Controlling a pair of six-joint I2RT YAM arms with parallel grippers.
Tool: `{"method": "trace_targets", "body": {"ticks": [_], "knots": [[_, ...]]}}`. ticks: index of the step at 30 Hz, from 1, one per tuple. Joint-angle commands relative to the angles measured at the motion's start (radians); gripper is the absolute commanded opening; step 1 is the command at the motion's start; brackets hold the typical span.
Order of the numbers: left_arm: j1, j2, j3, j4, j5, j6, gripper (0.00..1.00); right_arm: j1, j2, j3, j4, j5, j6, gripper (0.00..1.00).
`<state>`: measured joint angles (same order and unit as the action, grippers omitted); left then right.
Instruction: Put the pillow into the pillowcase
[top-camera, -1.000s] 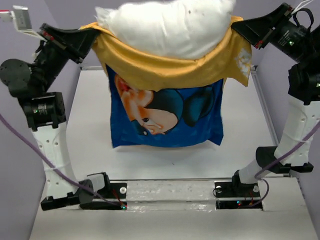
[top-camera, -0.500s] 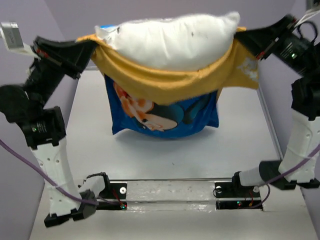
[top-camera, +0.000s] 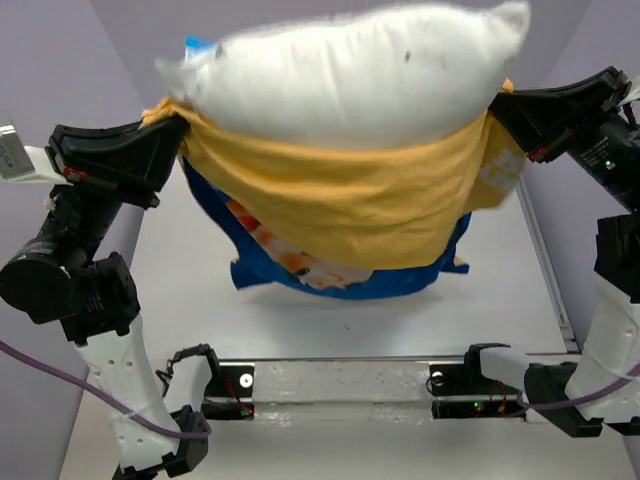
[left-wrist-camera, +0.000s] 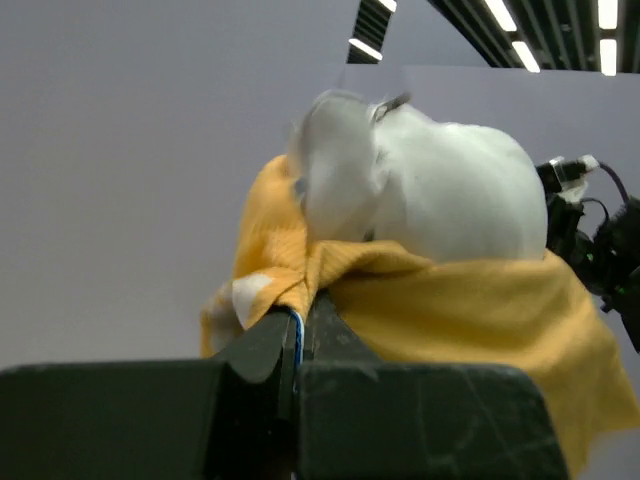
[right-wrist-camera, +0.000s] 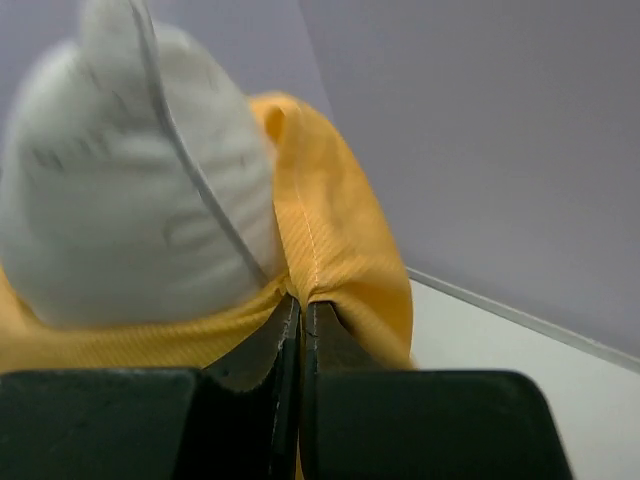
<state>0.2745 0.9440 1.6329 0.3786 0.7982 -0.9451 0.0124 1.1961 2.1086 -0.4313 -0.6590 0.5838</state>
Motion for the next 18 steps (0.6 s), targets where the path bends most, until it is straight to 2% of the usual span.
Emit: {"method": "trace_targets", "body": {"ticks": [1, 2, 3, 4, 5, 6, 7, 8, 9, 10, 11, 12, 13, 14, 15, 17, 18], "knots": [[0.014, 0.025, 0.051, 0.315, 0.035, -0.099, 0.00, -0.002, 0.095, 0.226, -0.044, 0.025, -0.048, 0.00], [0.015, 0.070, 0.471, -0.130, -0.037, 0.083, 0.00, -0.002, 0.105, 0.352, -0.058, 0.097, -0.076, 0.00], [0.020, 0.087, 0.513, -0.280, -0.086, 0.200, 0.00, -0.002, 0.085, 0.370, -0.052, 0.073, -0.070, 0.00], [0.035, 0.011, 0.381, -0.211, -0.058, 0.190, 0.00, -0.002, 0.044, 0.220, -0.014, 0.034, -0.061, 0.00], [0.034, -0.046, -0.074, -0.090, -0.041, 0.146, 0.00, -0.002, -0.078, -0.009, 0.067, 0.051, -0.053, 0.00], [0.022, -0.065, -0.255, 0.033, -0.025, 0.111, 0.00, -0.002, -0.108, -0.393, 0.227, 0.067, -0.006, 0.00], [0.011, -0.050, -0.372, 0.136, 0.017, 0.065, 0.00, -0.002, -0.093, -0.419, 0.206, 0.049, -0.006, 0.00], [0.009, -0.038, -0.443, 0.298, 0.077, -0.139, 0.00, -0.002, -0.055, -0.367, 0.151, 0.011, -0.019, 0.00], [0.009, -0.022, -0.350, 0.286, 0.087, -0.174, 0.00, -0.002, -0.017, -0.279, 0.120, -0.013, -0.019, 0.00], [0.008, -0.008, -0.202, 0.120, 0.061, -0.109, 0.00, -0.002, -0.004, -0.042, 0.102, 0.025, -0.030, 0.00], [0.008, 0.010, -0.012, -0.068, 0.008, 0.134, 0.00, -0.002, 0.009, 0.094, 0.065, 0.062, -0.048, 0.00], [0.006, 0.024, 0.228, -0.178, -0.040, 0.190, 0.00, -0.002, 0.028, 0.197, 0.013, 0.077, -0.064, 0.00], [0.008, -0.008, 0.216, -0.178, -0.019, 0.186, 0.00, -0.002, 0.030, 0.202, 0.009, 0.062, -0.062, 0.00], [0.006, -0.046, 0.127, -0.140, -0.002, 0.172, 0.00, -0.002, 0.005, 0.098, 0.026, 0.052, -0.058, 0.00], [-0.003, -0.082, -0.136, -0.109, -0.028, 0.158, 0.00, -0.002, -0.030, -0.055, 0.160, 0.047, -0.027, 0.00], [-0.014, -0.065, -0.359, 0.078, -0.002, 0.077, 0.00, -0.002, -0.043, -0.293, 0.248, 0.056, 0.007, 0.00], [-0.014, -0.032, -0.419, 0.164, 0.033, -0.026, 0.00, -0.002, 0.000, -0.305, 0.238, 0.008, 0.016, 0.00]]}}
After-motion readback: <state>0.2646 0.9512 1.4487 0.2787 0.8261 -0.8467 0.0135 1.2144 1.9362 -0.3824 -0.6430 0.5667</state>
